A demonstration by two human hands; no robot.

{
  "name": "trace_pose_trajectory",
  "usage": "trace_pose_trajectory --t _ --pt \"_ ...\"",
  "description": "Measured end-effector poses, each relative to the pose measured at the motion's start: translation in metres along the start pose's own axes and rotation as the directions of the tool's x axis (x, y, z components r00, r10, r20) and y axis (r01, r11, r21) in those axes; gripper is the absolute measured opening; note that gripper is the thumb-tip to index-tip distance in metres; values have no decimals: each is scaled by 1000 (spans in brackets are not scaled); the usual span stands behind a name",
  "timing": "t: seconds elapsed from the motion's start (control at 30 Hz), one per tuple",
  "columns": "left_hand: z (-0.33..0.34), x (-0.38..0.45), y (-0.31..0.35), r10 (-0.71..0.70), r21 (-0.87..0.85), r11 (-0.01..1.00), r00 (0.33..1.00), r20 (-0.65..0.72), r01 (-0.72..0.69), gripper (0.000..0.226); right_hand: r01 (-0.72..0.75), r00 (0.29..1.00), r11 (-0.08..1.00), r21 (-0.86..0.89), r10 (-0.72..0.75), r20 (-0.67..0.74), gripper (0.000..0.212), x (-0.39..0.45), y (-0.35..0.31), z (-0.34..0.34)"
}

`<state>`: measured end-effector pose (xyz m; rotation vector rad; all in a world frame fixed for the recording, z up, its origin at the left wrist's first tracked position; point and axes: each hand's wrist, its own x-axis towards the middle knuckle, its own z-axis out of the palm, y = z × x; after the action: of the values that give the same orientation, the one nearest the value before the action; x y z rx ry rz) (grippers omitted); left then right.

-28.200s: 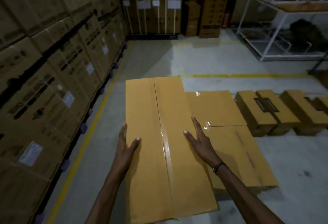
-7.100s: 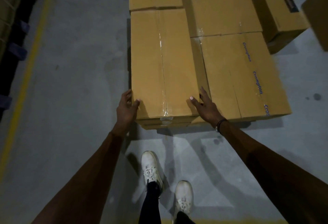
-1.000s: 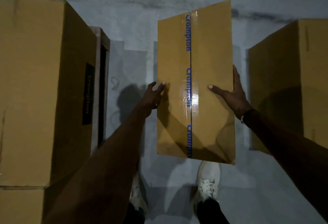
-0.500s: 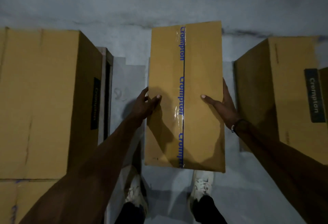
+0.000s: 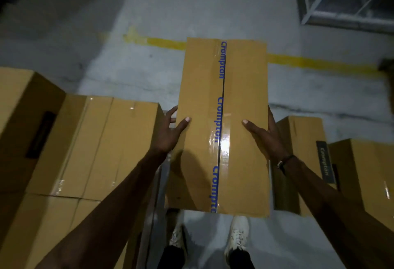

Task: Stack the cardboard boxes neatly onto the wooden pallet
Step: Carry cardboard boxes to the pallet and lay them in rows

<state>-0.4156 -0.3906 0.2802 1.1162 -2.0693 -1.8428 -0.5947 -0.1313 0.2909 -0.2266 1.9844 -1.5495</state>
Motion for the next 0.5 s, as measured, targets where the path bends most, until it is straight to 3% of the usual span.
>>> trace_pose_trajectory --t 0.13,0.23,0.5 --pt "-55 -69 68 9 -52 999 999 -41 -11 49 25 999 998 53 -26 26 88 -63 -76 16" --pt "-93 -126 110 11 -48 999 996 -91 -15 53 49 998 995 82 -52 34 85 -115 -121 34" --pt "-168 -274 145 13 -57 998 953 -304 -32 59 158 970 984 86 -170 173 75 -232 -195 81"
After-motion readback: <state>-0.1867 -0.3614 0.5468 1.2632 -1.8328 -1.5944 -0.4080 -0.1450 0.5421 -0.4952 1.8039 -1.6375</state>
